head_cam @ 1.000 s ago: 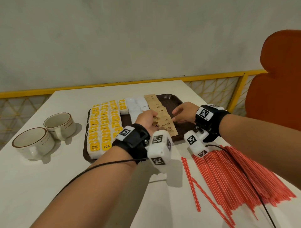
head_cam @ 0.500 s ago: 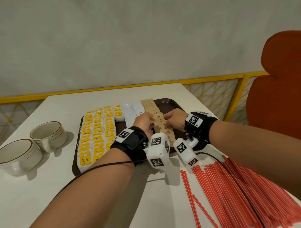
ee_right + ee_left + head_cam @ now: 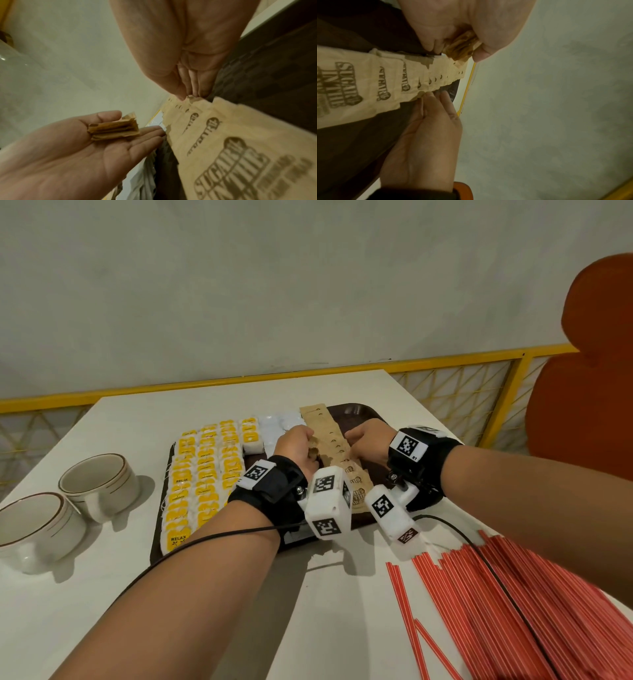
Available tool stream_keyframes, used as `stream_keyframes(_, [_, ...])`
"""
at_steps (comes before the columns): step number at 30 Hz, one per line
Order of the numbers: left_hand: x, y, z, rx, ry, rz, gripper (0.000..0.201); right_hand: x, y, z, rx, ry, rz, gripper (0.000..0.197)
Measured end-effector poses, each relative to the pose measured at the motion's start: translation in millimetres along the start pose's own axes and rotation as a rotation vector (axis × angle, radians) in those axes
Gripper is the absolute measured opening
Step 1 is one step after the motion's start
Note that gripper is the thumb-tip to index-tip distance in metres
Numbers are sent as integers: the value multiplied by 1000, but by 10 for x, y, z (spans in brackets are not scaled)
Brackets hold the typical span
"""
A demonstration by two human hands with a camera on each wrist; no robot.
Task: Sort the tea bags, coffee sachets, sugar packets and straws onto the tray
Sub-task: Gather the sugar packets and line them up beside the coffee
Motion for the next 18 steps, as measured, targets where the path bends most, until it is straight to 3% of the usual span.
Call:
stream_keyframes(4, [32,-80,-57,-4,22,-67,31,-14,-20,56,-5,-2,-6,42])
stream_keyframes(7, [96,-70,-47,-2,55,-115,26,47,-50,117,-12,36,0,44])
stream_keyframes(10, [127,-48,-26,-42,57,-117,42,62,-78,160,-8,40,6,46])
stream_keyframes(18, [167,-57,107,-10,52,-119,39,33,-81,246,-28,47,-51,52])
Point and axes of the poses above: each hand's wrist, its own z-axis towards the middle knuckle, its own x-axis out of the palm, y = z × x, the point moved 6 cm from there along z, towards the middle knuckle, and after that the axes turned 13 degrees about -y, right-handed, at the moved point
